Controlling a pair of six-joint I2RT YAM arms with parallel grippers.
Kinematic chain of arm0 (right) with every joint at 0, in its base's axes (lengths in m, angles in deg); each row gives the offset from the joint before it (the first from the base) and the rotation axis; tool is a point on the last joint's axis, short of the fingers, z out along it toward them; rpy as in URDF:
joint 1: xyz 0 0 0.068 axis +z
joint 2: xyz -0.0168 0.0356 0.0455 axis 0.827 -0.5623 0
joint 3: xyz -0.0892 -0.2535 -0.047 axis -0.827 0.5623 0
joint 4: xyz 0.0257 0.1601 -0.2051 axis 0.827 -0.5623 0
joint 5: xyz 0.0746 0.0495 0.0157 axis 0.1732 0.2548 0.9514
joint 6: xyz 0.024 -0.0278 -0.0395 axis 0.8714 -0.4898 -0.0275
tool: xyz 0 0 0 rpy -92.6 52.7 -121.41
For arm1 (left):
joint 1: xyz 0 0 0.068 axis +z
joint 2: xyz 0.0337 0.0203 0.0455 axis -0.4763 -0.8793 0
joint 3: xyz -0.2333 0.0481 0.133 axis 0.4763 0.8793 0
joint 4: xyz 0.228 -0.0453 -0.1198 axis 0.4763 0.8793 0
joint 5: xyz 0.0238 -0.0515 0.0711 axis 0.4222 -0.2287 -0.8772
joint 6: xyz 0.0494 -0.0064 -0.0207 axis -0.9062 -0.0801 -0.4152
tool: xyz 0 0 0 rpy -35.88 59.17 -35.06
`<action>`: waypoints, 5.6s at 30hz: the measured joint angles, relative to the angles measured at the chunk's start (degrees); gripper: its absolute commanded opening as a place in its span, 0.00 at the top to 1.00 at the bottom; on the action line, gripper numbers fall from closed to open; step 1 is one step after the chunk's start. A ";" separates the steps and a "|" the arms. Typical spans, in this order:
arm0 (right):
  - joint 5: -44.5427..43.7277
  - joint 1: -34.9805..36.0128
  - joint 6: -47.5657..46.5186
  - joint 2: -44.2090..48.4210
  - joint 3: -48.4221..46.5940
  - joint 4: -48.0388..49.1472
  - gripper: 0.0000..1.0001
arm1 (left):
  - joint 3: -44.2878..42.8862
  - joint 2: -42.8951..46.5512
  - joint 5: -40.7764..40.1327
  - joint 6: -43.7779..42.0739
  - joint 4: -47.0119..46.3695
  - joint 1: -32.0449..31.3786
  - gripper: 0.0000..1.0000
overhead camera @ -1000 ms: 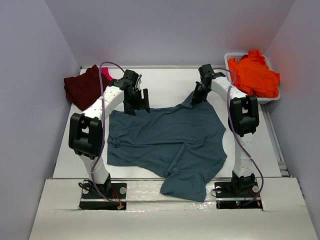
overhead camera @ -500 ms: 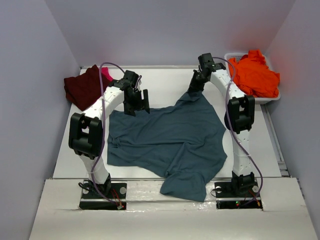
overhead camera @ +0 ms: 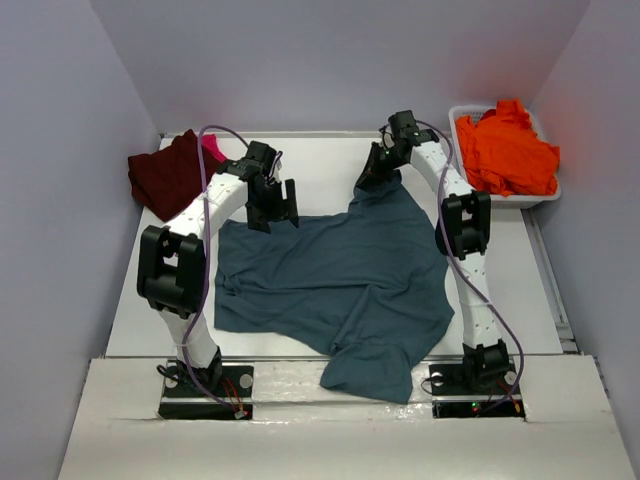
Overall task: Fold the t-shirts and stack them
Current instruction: Flatten the tshirt out
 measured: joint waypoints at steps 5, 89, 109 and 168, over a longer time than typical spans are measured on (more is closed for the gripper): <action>5.16 0.00 -1.66 -2.54 -0.09 0.52 0.84 | 0.00 0.00 -0.02 0.07 0.04 0.00 0.14; -16.92 -1.46 -2.19 4.92 12.74 -3.17 0.52 | -12.50 -21.42 -1.70 1.60 -2.62 17.75 0.15; -8.92 -10.78 1.27 -5.25 -3.61 -6.60 0.47 | -38.56 -36.89 2.32 2.03 2.45 17.99 0.14; -20.55 -8.79 -0.24 28.79 48.35 -2.40 0.43 | -23.39 -26.51 -4.22 -3.04 -0.79 13.07 0.17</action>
